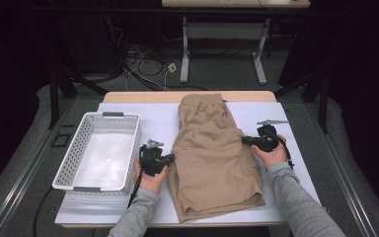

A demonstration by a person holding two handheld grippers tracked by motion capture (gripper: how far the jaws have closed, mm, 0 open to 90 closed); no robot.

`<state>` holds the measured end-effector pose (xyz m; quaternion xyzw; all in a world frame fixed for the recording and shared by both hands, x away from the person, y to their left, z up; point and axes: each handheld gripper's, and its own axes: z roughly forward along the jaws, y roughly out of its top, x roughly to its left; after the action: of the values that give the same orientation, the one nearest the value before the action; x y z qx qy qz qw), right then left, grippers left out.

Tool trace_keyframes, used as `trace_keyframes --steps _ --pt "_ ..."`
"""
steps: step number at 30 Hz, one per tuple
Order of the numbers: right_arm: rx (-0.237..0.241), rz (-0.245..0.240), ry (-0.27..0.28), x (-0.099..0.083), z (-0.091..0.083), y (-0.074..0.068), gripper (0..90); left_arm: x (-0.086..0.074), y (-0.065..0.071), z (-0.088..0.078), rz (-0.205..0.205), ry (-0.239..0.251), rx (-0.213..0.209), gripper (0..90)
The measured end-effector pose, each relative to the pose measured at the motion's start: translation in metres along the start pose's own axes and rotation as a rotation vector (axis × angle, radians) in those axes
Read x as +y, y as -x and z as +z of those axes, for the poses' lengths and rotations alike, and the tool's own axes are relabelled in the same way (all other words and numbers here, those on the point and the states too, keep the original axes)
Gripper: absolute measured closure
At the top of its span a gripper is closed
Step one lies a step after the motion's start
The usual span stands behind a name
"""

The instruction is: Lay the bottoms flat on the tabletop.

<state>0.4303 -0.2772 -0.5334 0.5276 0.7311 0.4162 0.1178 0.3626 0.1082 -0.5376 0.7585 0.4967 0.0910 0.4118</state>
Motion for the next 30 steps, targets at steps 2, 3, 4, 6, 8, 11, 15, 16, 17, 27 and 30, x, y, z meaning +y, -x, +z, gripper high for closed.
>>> trace_keyframes --steps 2,3,4,6,8,11,15,16,17,27,30 --pt "0.003 -0.002 0.000 -0.001 0.000 -0.001 82.3 -0.001 0.002 0.000 -0.003 0.007 -0.007 89.0" --pt "0.004 -0.003 -0.004 -0.001 -0.001 -0.002 80.8 -0.001 0.002 -0.001 0.000 0.009 -0.014 87.6" --pt "0.007 -0.004 -0.002 -0.001 -0.002 -0.003 78.9 -0.001 0.003 -0.002 -0.001 0.008 -0.018 86.4" --pt "0.013 0.002 -0.003 -0.001 -0.004 -0.005 73.4 -0.001 0.005 -0.004 -0.004 0.019 -0.027 83.7" --pt "0.017 -0.004 0.005 -0.001 -0.007 -0.008 70.2 -0.002 0.007 -0.006 -0.007 0.030 -0.037 79.2" --pt "0.006 -0.030 0.017 -0.002 -0.013 -0.013 61.2 -0.004 0.010 -0.011 -0.023 0.055 -0.061 67.8" --pt "0.017 -0.025 0.035 -0.008 -0.023 -0.019 52.9 -0.011 0.014 -0.015 -0.066 0.054 -0.112 51.6" --pt "0.016 -0.018 0.038 -0.010 -0.026 -0.021 51.9 -0.013 0.015 -0.016 -0.064 0.049 -0.113 48.3" --pt "0.015 -0.029 0.040 -0.012 -0.029 -0.021 51.7 -0.015 0.017 -0.017 -0.060 0.042 -0.113 46.6" --pt "-0.003 -0.014 0.073 -0.041 -0.053 -0.025 49.6 -0.039 0.024 -0.032 -0.073 0.063 -0.099 35.8" --pt "0.001 -0.027 0.069 -0.049 -0.058 -0.027 48.3 -0.046 0.027 -0.036 -0.065 0.045 -0.103 34.3"
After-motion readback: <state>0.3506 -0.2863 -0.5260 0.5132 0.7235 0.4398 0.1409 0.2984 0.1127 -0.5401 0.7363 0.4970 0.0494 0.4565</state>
